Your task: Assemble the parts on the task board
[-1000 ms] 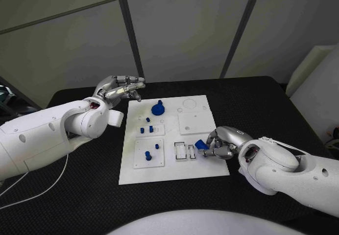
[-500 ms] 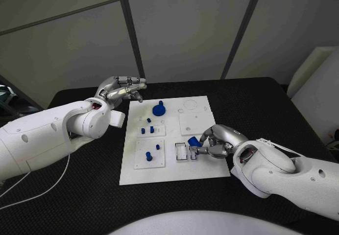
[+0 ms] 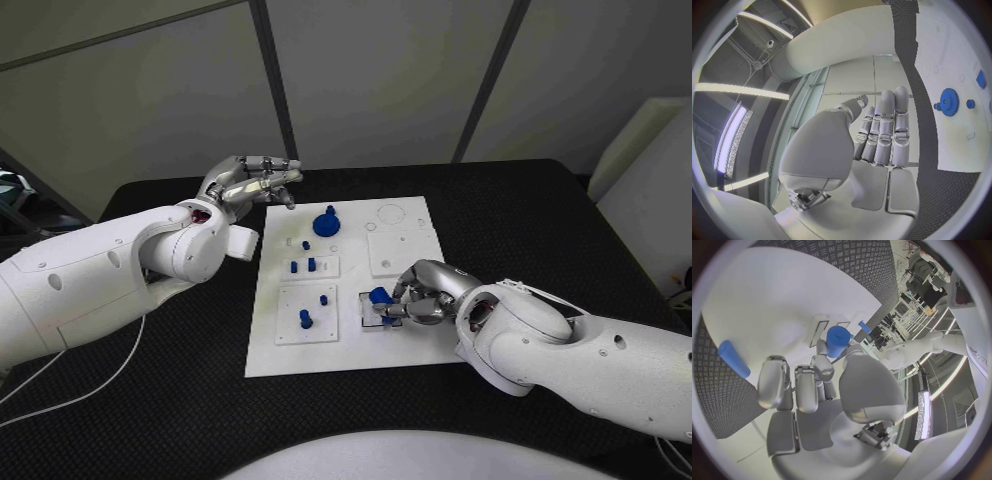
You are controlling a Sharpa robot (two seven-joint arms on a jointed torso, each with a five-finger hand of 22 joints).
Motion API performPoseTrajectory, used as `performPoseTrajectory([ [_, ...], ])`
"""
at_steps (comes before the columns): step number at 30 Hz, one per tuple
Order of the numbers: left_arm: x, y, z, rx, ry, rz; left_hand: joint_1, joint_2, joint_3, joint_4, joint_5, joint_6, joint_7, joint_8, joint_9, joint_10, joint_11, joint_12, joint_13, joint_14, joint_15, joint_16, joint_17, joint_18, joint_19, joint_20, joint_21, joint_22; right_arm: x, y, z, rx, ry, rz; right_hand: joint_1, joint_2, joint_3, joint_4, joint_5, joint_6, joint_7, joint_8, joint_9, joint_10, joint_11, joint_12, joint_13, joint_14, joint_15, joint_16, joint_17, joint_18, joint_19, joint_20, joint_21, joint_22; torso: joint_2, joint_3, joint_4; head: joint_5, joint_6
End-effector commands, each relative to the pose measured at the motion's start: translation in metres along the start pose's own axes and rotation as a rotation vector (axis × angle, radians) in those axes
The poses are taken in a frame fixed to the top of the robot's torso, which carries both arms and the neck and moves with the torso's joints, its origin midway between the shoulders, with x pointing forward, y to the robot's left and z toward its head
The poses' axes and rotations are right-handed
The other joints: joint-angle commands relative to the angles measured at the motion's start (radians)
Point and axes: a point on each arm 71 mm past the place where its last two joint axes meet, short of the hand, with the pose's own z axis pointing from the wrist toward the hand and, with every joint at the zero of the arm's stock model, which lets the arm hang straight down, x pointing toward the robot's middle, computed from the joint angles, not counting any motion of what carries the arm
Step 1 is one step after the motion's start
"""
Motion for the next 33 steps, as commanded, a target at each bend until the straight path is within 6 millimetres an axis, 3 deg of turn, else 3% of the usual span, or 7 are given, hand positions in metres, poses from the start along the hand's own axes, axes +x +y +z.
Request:
performPoseTrajectory([
  [1,0.003,-0.002,0.001,0.006,0.014,-0.006,-0.006,0.007,-0.007,0.000,0.002,-0.008,0.002,0.004,0.001,-0.006,-0.003,0.003,0.000,-0.007,0.001,-0.003,-0.001,-0.019,-0.007,0.002,-0.007,-0.001,0.003,0.001,0.002,0.009,0.044,-0.017,-0.009,0.003,-0.008,0.000,-0.004,-0.004,-0.002,0.000,0.001,0.001,0.001,-0.002,0.002,0.064,-0.007,0.001,0.044,-0.014,0.004,-0.002,0.001,0.000,0.001,0.0005,-0.0008,0.002,-0.002],
  [9,0.003,-0.002,0.001,0.006,0.014,-0.006,-0.006,0.007,-0.007,0.000,0.002,-0.008,0.002,0.004,0.001,-0.006,-0.003,0.003,0.000,-0.007,0.001,-0.003,-0.001,-0.019,-0.007,0.002,-0.007,-0.001,0.005,0.003,0.007,0.009,0.041,-0.021,-0.012,0.007,-0.010,0.000,-0.009,-0.005,-0.002,0.001,0.002,-0.001,0.001,-0.007,-0.002,0.063,-0.007,0.000,0.043,-0.013,0.003,-0.002,-0.001,-0.003,0.000,0.0013,-0.0012,0.005,-0.002],
  [13,0.002,-0.002,0.000,0.006,0.014,-0.006,-0.006,0.007,-0.007,0.000,0.002,-0.008,0.002,0.004,0.001,-0.006,-0.003,0.003,0.000,-0.007,0.001,-0.003,-0.001,-0.019,-0.007,0.002,-0.007,-0.001,0.005,0.004,0.009,0.006,0.030,-0.020,-0.040,0.013,-0.036,-0.001,-0.135,-0.011,-0.001,0.004,0.010,-0.004,0.002,-0.014,-0.001,0.063,-0.007,-0.001,0.043,-0.013,0.000,-0.002,-0.003,-0.004,0.000,0.0015,-0.0013,0.006,-0.003],
  [18,0.002,-0.001,0.000,0.004,0.014,-0.006,-0.006,0.007,-0.007,0.000,0.002,-0.008,0.002,0.004,0.001,-0.006,-0.003,0.003,0.000,-0.007,0.001,-0.003,-0.001,-0.019,-0.007,0.002,-0.007,-0.001,0.005,0.007,0.009,-0.005,0.023,-0.017,-0.074,0.008,-0.057,0.000,-0.203,-0.014,0.000,0.008,0.018,-0.004,0.003,-0.018,0.001,0.063,-0.006,-0.003,0.042,-0.013,-0.001,-0.001,-0.003,-0.004,0.000,0.0017,-0.0019,0.007,-0.003],
  [24,0.002,-0.001,0.000,0.004,0.014,-0.006,-0.006,0.007,-0.007,0.000,0.002,-0.008,0.002,0.004,0.001,-0.006,-0.003,0.003,0.000,-0.007,0.001,-0.003,-0.001,-0.019,-0.007,0.002,-0.007,-0.001,0.005,0.010,0.008,-0.020,0.017,-0.018,-0.157,-0.019,-0.058,0.003,-0.311,-0.020,0.000,0.011,0.026,-0.007,0.005,-0.025,0.001,0.062,-0.005,-0.004,0.041,-0.012,-0.003,0.000,-0.005,-0.005,-0.001,0.0016,-0.0023,0.007,-0.003],
  [28,0.002,-0.001,0.000,0.004,0.014,-0.006,-0.006,0.007,-0.007,0.000,0.002,-0.008,0.002,0.004,0.001,-0.006,-0.003,0.003,0.000,-0.007,0.001,-0.003,-0.001,-0.019,-0.007,0.002,-0.007,-0.001,0.004,0.012,0.007,-0.032,0.007,-0.021,-0.197,-0.045,-0.031,0.003,-0.321,-0.022,0.001,0.013,0.031,-0.008,0.005,-0.028,0.003,0.062,-0.004,-0.006,0.039,-0.012,-0.004,0.001,-0.006,-0.006,-0.001,0.0016,-0.0020,0.007,-0.002],
  [33,0.001,-0.001,0.000,0.004,0.013,-0.005,-0.006,0.007,-0.007,0.000,0.002,-0.008,0.002,0.004,0.001,-0.006,-0.003,0.003,0.000,-0.007,0.001,-0.003,-0.001,-0.019,-0.007,0.002,-0.007,-0.001,0.004,0.013,0.006,-0.042,0.000,-0.030,-0.206,-0.050,-0.021,0.003,-0.318,-0.021,0.001,0.015,0.033,-0.007,0.005,-0.027,0.006,0.062,-0.004,-0.007,0.039,-0.012,-0.004,0.001,-0.006,-0.006,-0.001,0.0018,-0.0023,0.006,-0.002],
])
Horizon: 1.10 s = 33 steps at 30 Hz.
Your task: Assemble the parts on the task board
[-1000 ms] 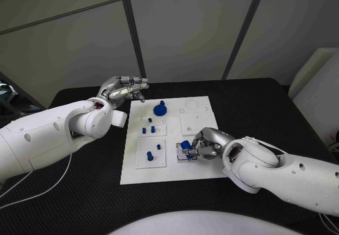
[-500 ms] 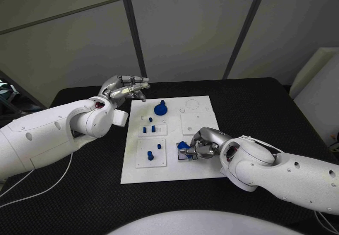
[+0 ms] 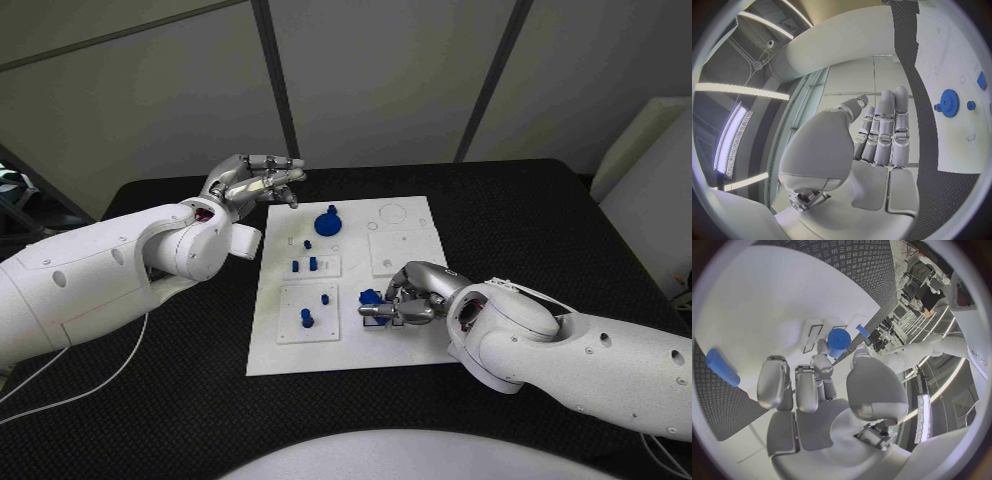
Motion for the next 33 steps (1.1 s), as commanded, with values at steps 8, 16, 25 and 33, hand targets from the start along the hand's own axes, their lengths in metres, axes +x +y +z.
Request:
performPoseTrajectory([
  [8,0.0002,-0.0014,-0.0001,0.003,0.010,-0.004,-0.006,0.007,-0.007,0.000,0.002,-0.008,0.002,0.004,0.001,-0.006,-0.003,0.003,0.000,-0.007,0.001,-0.003,-0.001,-0.019,-0.007,0.002,-0.007,-0.001,-0.0024,0.0040,-0.0050,-0.035,-0.016,-0.038,-0.019,0.001,0.027,-0.003,0.021,-0.001,-0.004,0.012,0.008,0.005,-0.002,0.005,0.015,0.062,-0.006,-0.007,0.040,-0.013,-0.001,0.000,-0.003,0.005,0.000,0.0003,-0.0008,-0.001,0.000],
  [16,-0.0002,-0.0013,-0.0003,0.003,0.009,-0.004,-0.006,0.007,-0.007,0.000,0.002,-0.008,0.002,0.004,0.001,-0.006,-0.003,0.003,0.000,-0.007,0.001,-0.003,-0.001,-0.019,-0.007,0.002,-0.007,-0.001,-0.0027,0.0020,-0.0074,-0.037,-0.005,-0.068,0.015,0.016,0.048,-0.006,0.077,-0.001,-0.006,0.017,0.015,0.008,-0.004,0.006,0.020,0.063,-0.008,-0.007,0.041,-0.013,-0.001,-0.002,-0.002,0.007,-0.001,0.0003,0.0006,-0.003,0.000],
  [25,-0.0004,-0.0012,-0.0002,0.001,0.009,-0.004,-0.006,0.008,-0.008,-0.001,0.002,-0.009,0.002,0.006,0.001,-0.008,-0.003,0.006,0.000,-0.008,0.001,-0.003,-0.003,-0.019,-0.007,0.003,-0.008,-0.002,-0.0026,-0.0003,-0.0101,-0.048,0.016,-0.100,0.117,0.033,0.053,-0.014,0.145,0.000,-0.009,0.024,0.023,0.012,-0.007,0.006,0.028,0.063,-0.010,-0.008,0.042,-0.013,0.000,-0.004,-0.003,0.008,0.000,0.0006,-0.0005,-0.002,0.000],
  [33,0.0001,-0.0010,0.0001,0.000,0.011,-0.004,-0.006,0.008,-0.008,-0.001,0.002,-0.009,0.002,0.006,0.001,-0.008,-0.003,0.006,0.000,-0.008,0.001,-0.003,-0.003,-0.019,-0.007,0.003,-0.008,-0.002,-0.0029,-0.0023,-0.0092,-0.042,0.014,-0.122,0.245,0.062,0.075,-0.045,0.171,0.006,-0.013,0.030,0.029,0.018,-0.011,0.008,0.036,0.063,-0.014,-0.008,0.043,-0.014,0.001,-0.006,-0.002,0.012,0.001,-0.0003,0.0006,-0.003,-0.001],
])
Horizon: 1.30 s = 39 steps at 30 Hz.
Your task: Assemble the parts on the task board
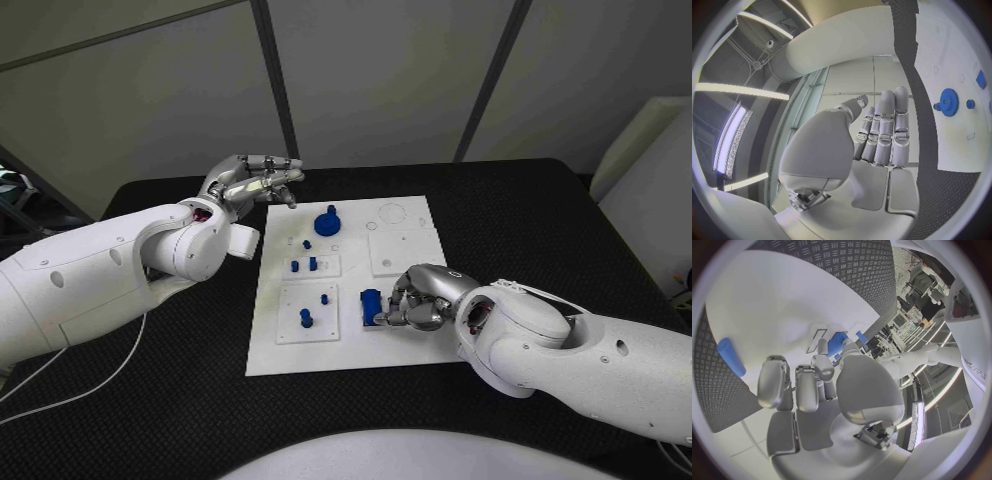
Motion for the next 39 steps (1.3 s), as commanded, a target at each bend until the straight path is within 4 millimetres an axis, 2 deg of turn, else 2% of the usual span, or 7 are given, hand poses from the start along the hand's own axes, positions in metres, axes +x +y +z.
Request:
performPoseTrajectory([
  [1,0.002,-0.001,0.001,0.003,0.013,-0.005,-0.006,0.008,-0.008,-0.001,0.002,-0.005,-0.002,0.006,0.001,-0.008,-0.002,0.006,0.000,-0.008,0.001,-0.003,-0.001,-0.019,-0.007,0.003,-0.004,-0.001,0.000,0.001,0.001,-0.012,0.001,-0.032,0.020,0.006,0.001,-0.006,0.003,0.000,-0.006,0.008,0.002,0.008,0.000,0.008,0.004,0.063,-0.007,-0.003,0.044,-0.014,0.002,-0.007,-0.001,0.002,0.001,-0.0002,0.0012,-0.001,-0.001],
  [8,0.001,-0.001,0.001,0.003,0.013,-0.005,-0.006,0.008,-0.008,-0.001,0.002,-0.005,-0.002,0.006,0.001,-0.008,-0.002,0.006,0.000,-0.008,0.001,-0.003,-0.001,-0.019,-0.007,0.003,-0.004,-0.001,0.000,-0.001,0.005,-0.002,-0.004,-0.041,0.029,0.013,0.002,-0.004,0.003,0.004,-0.007,0.010,0.003,0.015,-0.001,0.017,0.013,0.064,-0.007,-0.003,0.045,-0.014,0.002,-0.007,0.000,0.004,0.001,-0.0007,0.0012,0.001,-0.003],
  [14,0.001,-0.001,0.000,0.001,0.013,-0.005,-0.006,0.008,-0.008,-0.001,0.002,-0.005,-0.002,0.006,0.001,-0.008,-0.002,0.006,0.000,-0.008,0.001,-0.003,-0.001,-0.019,-0.007,0.003,-0.004,-0.001,0.002,0.000,0.005,-0.017,0.015,-0.045,0.040,-0.006,-0.016,-0.004,-0.013,0.006,-0.008,0.014,0.006,0.017,-0.002,0.018,0.015,0.064,-0.008,-0.003,0.045,-0.014,0.002,-0.008,-0.001,0.003,0.001,-0.0003,-0.0008,0.003,-0.003],
  [26,0.001,-0.001,0.000,-0.002,0.015,-0.006,-0.006,0.009,-0.008,-0.001,0.002,-0.005,-0.002,0.006,0.001,-0.008,-0.002,0.007,0.000,-0.009,0.001,-0.003,-0.001,-0.019,-0.007,0.003,-0.004,-0.001,-0.001,0.001,-0.004,-0.067,0.006,-0.010,0.007,-0.066,-0.076,0.033,-0.160,-0.008,-0.004,0.017,0.010,0.008,0.002,0.006,0.011,0.062,-0.006,-0.009,0.039,-0.013,-0.004,-0.006,-0.009,-0.005,0.000,0.0010,0.0000,0.005,-0.005],
  [29,0.000,-0.001,0.000,-0.002,0.014,-0.005,-0.006,0.009,-0.008,-0.001,0.002,-0.005,-0.002,0.006,0.001,-0.008,-0.002,0.007,0.000,-0.009,0.001,-0.003,-0.001,-0.019,-0.007,0.003,-0.004,-0.001,-0.006,-0.003,-0.010,-0.075,-0.021,0.013,0.008,-0.066,-0.071,0.032,-0.155,-0.026,0.002,0.005,0.005,0.002,0.006,-0.003,0.004,0.061,-0.002,-0.011,0.036,-0.012,-0.006,-0.004,-0.013,-0.010,-0.001,0.0011,-0.0021,0.005,-0.005],
  [32,-0.001,-0.001,0.000,-0.001,0.012,-0.005,-0.006,0.008,-0.008,-0.001,0.002,-0.005,-0.002,0.007,0.001,-0.009,-0.002,0.008,0.000,-0.010,0.001,-0.003,-0.002,-0.019,-0.008,0.003,-0.004,-0.001,-0.011,-0.012,-0.017,-0.068,-0.043,0.058,0.052,-0.032,-0.051,0.021,-0.114,-0.061,0.017,-0.031,-0.011,0.000,0.018,-0.005,0.005,0.061,0.006,-0.014,0.032,-0.012,-0.007,0.003,-0.014,-0.010,-0.001,0.0011,-0.0025,0.002,-0.004],
  [39,-0.003,-0.001,-0.001,-0.001,0.009,-0.003,-0.006,0.008,-0.008,-0.001,0.002,-0.005,-0.002,0.007,0.001,-0.009,-0.002,0.008,0.000,-0.010,0.001,-0.003,-0.002,-0.019,-0.008,0.003,-0.004,-0.001,-0.026,-0.042,-0.038,-0.027,-0.098,0.116,0.143,0.011,-0.033,-0.004,-0.009,-0.054,0.031,-0.106,-0.048,0.008,0.029,0.002,0.013,0.061,0.016,-0.015,0.033,-0.012,-0.006,0.014,-0.013,-0.007,-0.001,0.0004,-0.0006,-0.008,0.004],
])
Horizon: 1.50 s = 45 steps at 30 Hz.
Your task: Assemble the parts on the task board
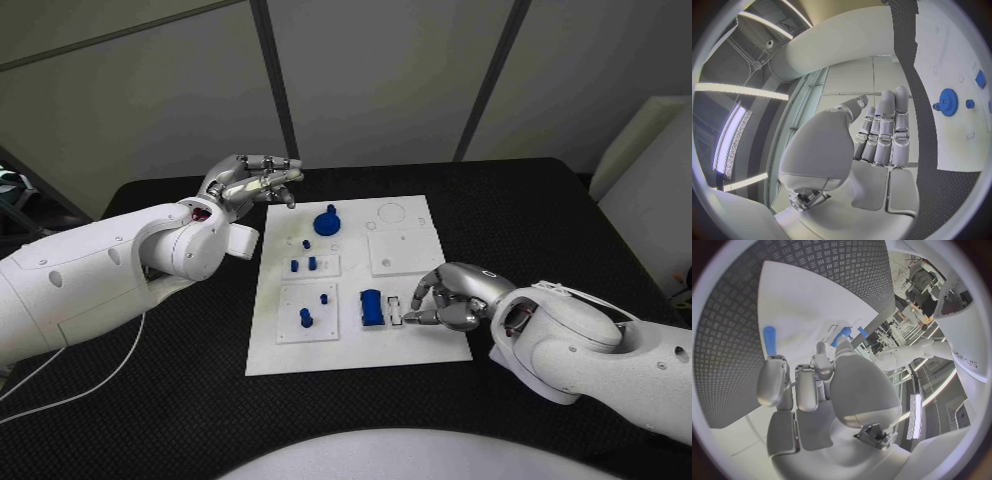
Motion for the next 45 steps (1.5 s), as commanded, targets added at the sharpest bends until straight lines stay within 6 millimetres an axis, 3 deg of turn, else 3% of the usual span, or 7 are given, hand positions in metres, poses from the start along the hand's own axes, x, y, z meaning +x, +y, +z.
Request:
performPoseTrajectory([
  [1,0.000,-0.001,0.000,0.005,0.008,-0.004,-0.002,0.004,-0.005,0.002,0.002,-0.006,-0.002,0.007,0.001,-0.005,0.001,0.003,0.000,-0.006,-0.002,-0.003,-0.001,-0.019,-0.008,0.003,-0.004,-0.001,-0.010,-0.006,-0.007,-0.025,-0.064,0.083,0.023,0.009,0.001,-0.004,0.031,0.018,0.006,-0.027,-0.014,0.005,0.009,0.003,0.003,0.061,0.009,-0.002,0.033,-0.012,-0.002,0.008,-0.004,0.002,0.000,-0.0002,0.0004,-0.008,0.005],
  [7,0.000,0.000,-0.001,0.006,0.009,-0.005,-0.002,0.004,-0.005,0.001,0.002,-0.006,-0.002,0.007,0.001,-0.005,0.001,0.003,0.000,-0.007,-0.002,-0.003,-0.001,-0.019,-0.008,0.003,-0.005,-0.001,-0.021,-0.029,-0.018,0.032,-0.103,0.047,0.042,0.017,-0.004,-0.002,0.052,0.052,0.005,-0.062,-0.031,0.008,0.006,0.001,0.003,0.061,0.009,-0.001,0.035,-0.012,-0.003,0.008,-0.004,0.003,0.002,-0.0005,0.0010,-0.031,0.013],
  [14,0.001,0.002,-0.001,0.005,0.013,-0.007,-0.002,0.004,-0.005,0.001,0.002,-0.006,-0.002,0.007,0.001,-0.006,0.001,0.003,0.000,-0.007,-0.002,-0.003,-0.001,-0.019,-0.008,0.003,-0.005,-0.001,-0.026,-0.044,-0.019,0.089,-0.126,-0.053,0.040,0.006,-0.027,0.011,0.065,0.094,-0.002,-0.082,-0.039,0.003,0.001,-0.017,-0.010,0.057,0.005,-0.012,0.021,-0.009,-0.009,0.005,-0.014,-0.011,0.003,0.0004,0.0028,-0.049,0.017],
  [18,0.000,0.002,-0.002,0.003,0.011,-0.007,-0.002,0.004,-0.005,0.001,0.002,-0.006,-0.002,0.007,0.001,-0.006,0.001,0.003,0.000,-0.007,-0.002,-0.003,-0.001,-0.019,-0.008,0.003,-0.005,-0.001,-0.026,-0.045,-0.018,0.099,-0.135,-0.082,0.040,0.000,-0.036,0.017,0.084,0.107,-0.006,-0.084,-0.038,0.002,-0.002,-0.021,-0.012,0.056,0.003,-0.016,0.015,-0.007,-0.012,0.003,-0.019,-0.017,0.003,0.0008,0.0021,-0.050,0.014],
  [23,-0.001,0.003,-0.002,0.002,0.010,-0.006,-0.002,0.004,-0.005,0.001,0.002,-0.006,-0.002,0.007,0.001,-0.006,0.001,0.003,0.000,-0.007,-0.002,-0.003,-0.001,-0.019,-0.008,0.003,-0.005,-0.001,-0.026,-0.048,-0.017,0.134,-0.129,-0.132,0.026,-0.010,-0.053,0.027,0.094,0.116,-0.007,-0.085,-0.036,0.000,-0.003,-0.027,-0.016,0.055,0.002,-0.019,0.012,-0.007,-0.014,0.002,-0.023,-0.021,0.002,-0.0023,0.0020,-0.052,0.013],
  [29,-0.001,0.003,-0.003,0.001,0.010,-0.006,-0.002,0.004,-0.005,0.001,0.002,-0.006,-0.002,0.007,0.001,-0.006,0.001,0.003,0.000,-0.007,-0.002,-0.003,-0.001,-0.019,-0.008,0.003,-0.005,-0.001,-0.024,-0.050,-0.015,0.160,-0.114,-0.174,0.004,-0.014,-0.070,0.032,0.092,0.127,-0.012,-0.079,-0.030,-0.003,-0.006,-0.034,-0.021,0.055,-0.001,-0.022,0.010,-0.006,-0.015,0.000,-0.027,-0.026,0.002,-0.0002,0.0017,-0.051,0.011],
  [45,-0.002,0.003,-0.003,0.001,0.008,-0.006,-0.002,0.004,-0.005,0.001,0.002,-0.006,-0.002,0.007,0.001,-0.006,0.001,0.003,0.000,-0.007,-0.002,-0.003,-0.001,-0.019,-0.008,0.003,-0.005,-0.001,-0.014,-0.049,-0.002,0.186,-0.042,-0.219,-0.024,-0.012,-0.085,0.033,0.083,0.126,-0.013,-0.079,-0.024,-0.008,-0.007,-0.043,-0.027,0.053,-0.002,-0.028,0.004,-0.005,-0.018,-0.002,-0.034,-0.033,0.002,-0.0007,0.0026,-0.052,0.008],
])
